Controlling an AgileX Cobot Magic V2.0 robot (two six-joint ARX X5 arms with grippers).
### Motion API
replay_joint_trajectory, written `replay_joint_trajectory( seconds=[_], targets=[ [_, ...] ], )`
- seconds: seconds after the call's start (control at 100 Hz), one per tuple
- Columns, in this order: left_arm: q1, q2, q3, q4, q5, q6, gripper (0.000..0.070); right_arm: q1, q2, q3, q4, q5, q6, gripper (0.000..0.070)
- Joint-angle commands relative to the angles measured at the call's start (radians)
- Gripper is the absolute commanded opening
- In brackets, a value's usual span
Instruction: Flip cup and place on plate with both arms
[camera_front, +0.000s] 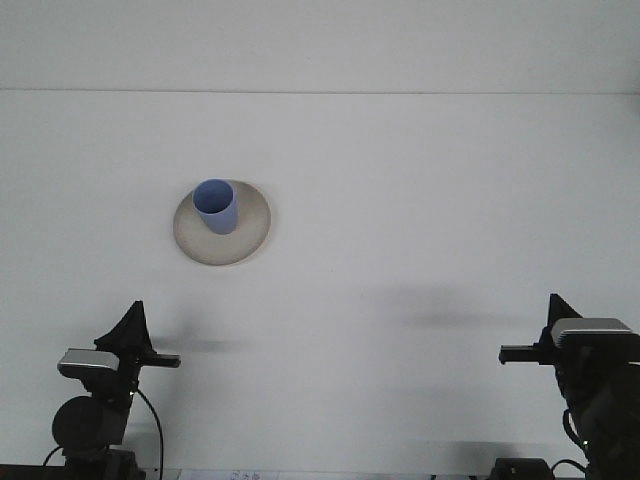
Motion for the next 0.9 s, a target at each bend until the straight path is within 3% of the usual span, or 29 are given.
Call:
replay_joint_trajectory(
  seconds=[0.0, 0.82, 0.89],
  targets=[
    [0.001, -0.003, -0.019, 0.02, 0.006, 0.005, 0.0013, 0.001, 0.006, 0.009, 0.011, 0.0, 0.013, 0.0],
    [0.001, -0.003, -0.019, 0.031, 0.006, 0.007, 0.0013, 0.003, 0.005, 0.002, 0.023, -0.003, 0.014, 0.0],
    [0.001, -0.003, -0.019, 0.031, 0.006, 0.007, 0.0013, 0.003, -0.01, -0.017, 0.034, 0.021, 0.013, 0.0]
  ],
)
